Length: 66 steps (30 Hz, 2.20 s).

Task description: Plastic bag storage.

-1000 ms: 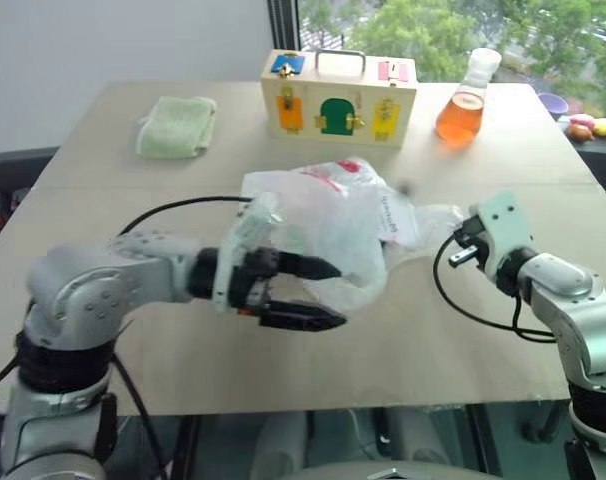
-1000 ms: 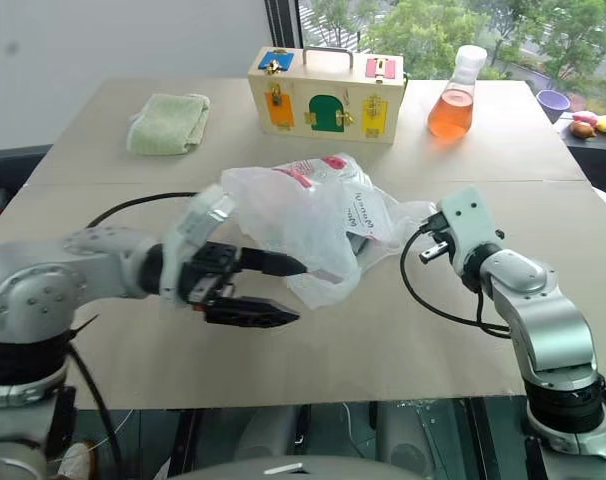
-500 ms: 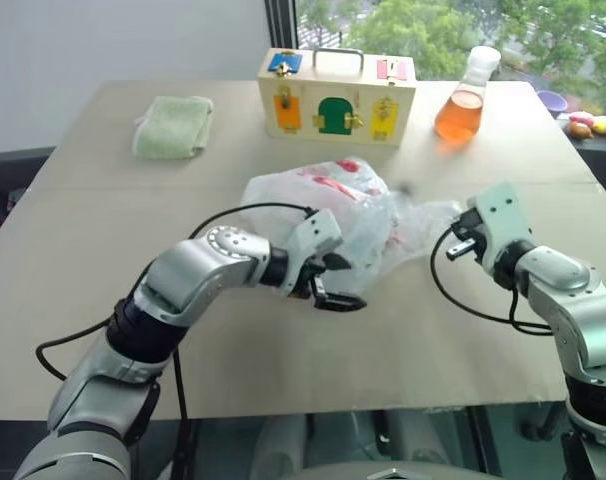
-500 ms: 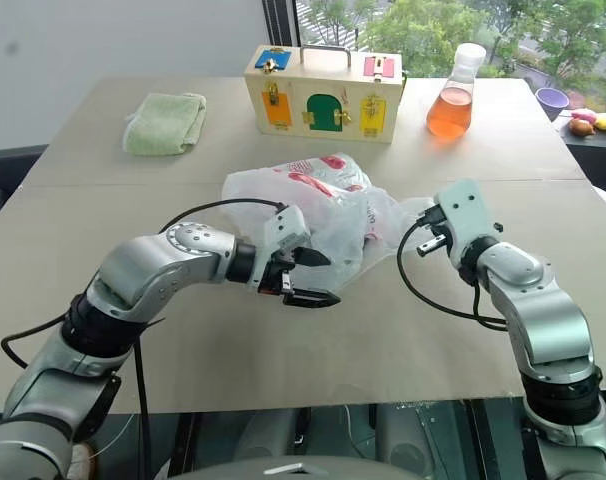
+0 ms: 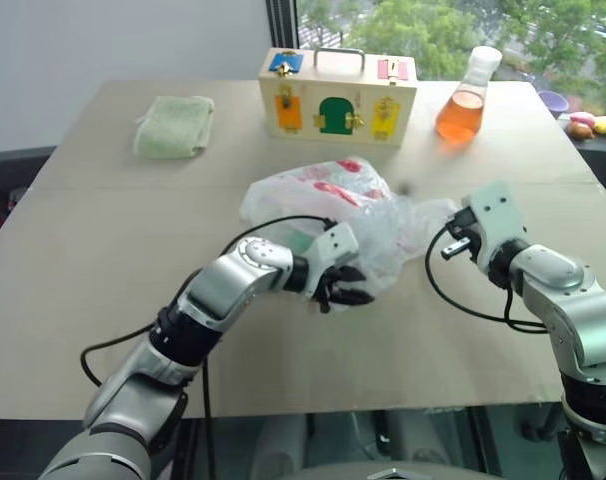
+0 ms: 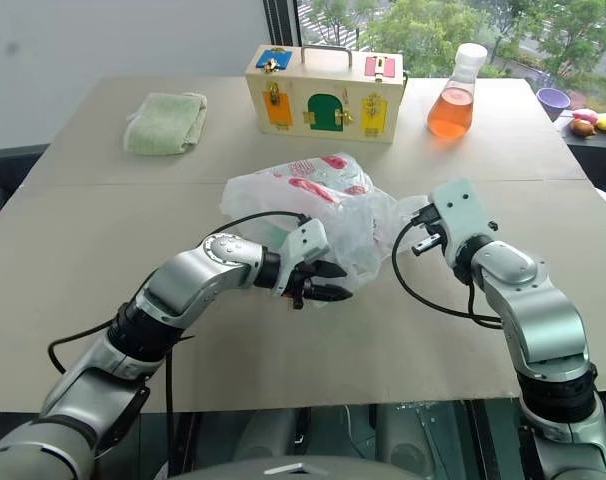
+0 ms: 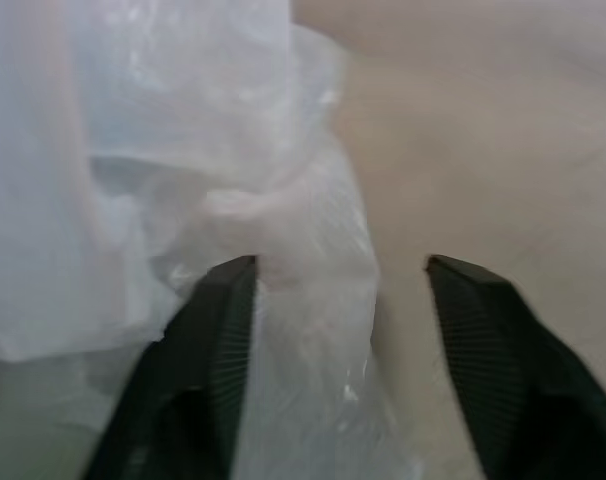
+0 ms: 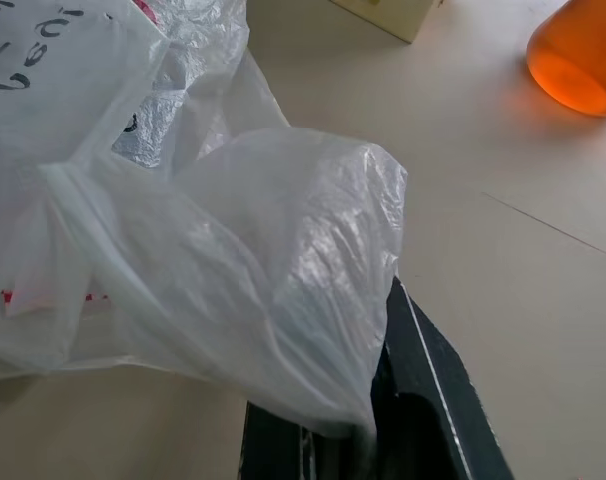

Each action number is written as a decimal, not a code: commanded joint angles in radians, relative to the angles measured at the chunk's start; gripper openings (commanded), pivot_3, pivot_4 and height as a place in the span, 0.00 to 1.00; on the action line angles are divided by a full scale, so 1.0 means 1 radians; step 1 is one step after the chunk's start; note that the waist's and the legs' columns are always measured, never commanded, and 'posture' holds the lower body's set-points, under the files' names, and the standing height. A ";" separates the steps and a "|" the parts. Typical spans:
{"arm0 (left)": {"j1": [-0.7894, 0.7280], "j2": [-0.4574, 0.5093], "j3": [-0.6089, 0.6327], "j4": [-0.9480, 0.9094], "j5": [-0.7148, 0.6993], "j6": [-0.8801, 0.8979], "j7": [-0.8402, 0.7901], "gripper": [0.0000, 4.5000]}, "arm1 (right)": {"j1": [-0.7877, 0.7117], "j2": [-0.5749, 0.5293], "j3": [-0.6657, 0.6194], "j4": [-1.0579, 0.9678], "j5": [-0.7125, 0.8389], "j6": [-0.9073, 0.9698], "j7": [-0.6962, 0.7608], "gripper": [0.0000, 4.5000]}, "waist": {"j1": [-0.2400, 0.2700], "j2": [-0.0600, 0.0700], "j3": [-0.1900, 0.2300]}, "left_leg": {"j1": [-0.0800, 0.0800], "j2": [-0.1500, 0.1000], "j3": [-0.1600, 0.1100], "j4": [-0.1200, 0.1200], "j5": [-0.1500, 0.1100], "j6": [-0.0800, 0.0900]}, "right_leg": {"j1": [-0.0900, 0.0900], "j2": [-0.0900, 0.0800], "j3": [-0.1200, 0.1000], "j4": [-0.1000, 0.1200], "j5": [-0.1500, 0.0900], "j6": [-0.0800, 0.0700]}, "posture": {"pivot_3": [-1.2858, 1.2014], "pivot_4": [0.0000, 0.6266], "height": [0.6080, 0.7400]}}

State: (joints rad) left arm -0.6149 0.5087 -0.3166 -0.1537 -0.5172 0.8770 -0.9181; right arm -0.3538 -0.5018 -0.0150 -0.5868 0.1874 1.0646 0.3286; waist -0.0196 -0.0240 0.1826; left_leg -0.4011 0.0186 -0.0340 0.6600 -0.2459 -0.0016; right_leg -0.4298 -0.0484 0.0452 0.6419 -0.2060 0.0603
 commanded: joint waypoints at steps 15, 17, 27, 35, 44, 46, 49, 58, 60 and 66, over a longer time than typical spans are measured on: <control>0.065 0.100 0.266 -0.184 -0.313 0.182 -0.063 0.19 | -0.026 -0.031 -0.039 0.004 0.015 -0.042 0.012 0.00 | -0.014 0.000 0.000 | 0.000 0.000 0.000 0.001 0.000 0.000 | 0.000 0.000 0.000 0.000 0.000 0.000 | 0.52 0.24 1.00; 0.041 0.068 0.243 -0.179 -0.292 0.181 -0.015 0.40 | -0.025 -0.031 -0.036 0.002 0.016 -0.042 0.011 0.00 | -0.013 0.000 0.000 | 0.000 0.000 0.000 0.001 0.000 0.000 | 0.001 0.000 0.000 0.000 0.000 0.000 | 0.52 0.24 1.00; -0.063 0.019 0.064 -0.148 -0.178 0.269 0.113 0.71 | -0.032 -0.020 -0.030 -0.031 0.021 -0.011 -0.006 0.00 | -0.017 0.000 0.000 | 0.000 0.000 0.000 0.001 0.000 0.000 | 0.001 0.000 0.000 0.001 0.000 0.000 | 0.52 0.24 1.00; -0.050 -0.026 0.099 -0.140 -0.167 0.371 0.238 0.71 | -0.039 0.005 -0.017 -0.066 0.026 0.019 -0.029 0.00 | -0.018 0.000 0.000 | 0.000 0.000 0.000 0.001 0.000 0.000 | 0.001 0.000 0.000 0.001 0.000 0.000 | 0.52 0.24 1.00; -0.022 -0.342 0.335 -0.045 -0.199 0.427 0.511 0.71 | -0.050 0.005 -0.007 -0.063 0.027 0.021 -0.030 0.00 | -0.017 0.001 0.000 | 0.000 -0.001 0.000 0.002 0.000 0.000 | 0.001 0.000 0.000 0.001 0.000 0.000 | 0.52 0.24 1.00; -0.013 -0.424 0.410 -0.025 -0.212 0.442 0.590 0.71 | -0.054 0.002 -0.007 -0.060 0.028 0.020 -0.027 0.00 | -0.016 0.001 -0.001 | 0.001 -0.001 0.000 0.002 0.000 0.000 | 0.001 0.000 0.000 0.001 0.000 0.000 | 0.52 0.24 1.00; 0.007 -0.535 0.520 -0.022 -0.253 0.460 0.674 0.54 | -0.060 -0.006 -0.011 -0.052 0.029 0.017 -0.021 0.00 | -0.014 0.001 -0.001 | 0.000 -0.001 0.000 0.003 0.000 0.000 | 0.001 -0.001 0.000 0.001 0.000 0.000 | 0.52 0.24 1.00; 0.021 -0.622 0.808 -0.065 -0.612 0.489 0.738 0.00 | -0.087 -0.012 -0.039 -0.007 0.042 -0.011 0.003 0.00 | -0.017 0.001 -0.001 | 0.000 -0.001 -0.001 0.004 0.000 0.000 | 0.001 0.000 0.000 0.001 0.000 0.000 | 0.52 0.24 1.00; 0.006 -0.592 0.875 -0.056 -0.784 0.463 0.785 0.00 | -0.112 -0.006 -0.065 0.022 0.056 -0.027 0.012 0.00 | -0.016 0.001 -0.001 | 0.000 -0.001 -0.001 0.004 0.000 0.000 | 0.002 0.000 0.000 0.001 0.000 0.000 | 0.52 0.24 1.00; -0.151 -0.278 0.954 0.065 -1.182 0.306 0.886 0.00 | -0.382 0.064 -0.216 0.232 0.166 -0.119 0.024 0.00 | -0.019 0.000 0.001 | 0.001 0.000 -0.001 0.005 0.000 0.000 | 0.002 0.000 0.000 0.004 0.001 0.000 | 0.52 0.24 1.00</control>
State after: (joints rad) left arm -0.7223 0.1921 0.6362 -0.1036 -1.5982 1.2345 -0.0460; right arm -0.6649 -0.4405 -0.1762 -0.3783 0.3238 0.9997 0.3453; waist -0.0384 -0.0242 0.1834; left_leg -0.4003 0.0182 -0.0357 0.6653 -0.2459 -0.0017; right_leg -0.4281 -0.0482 0.0446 0.6460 -0.2053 0.0602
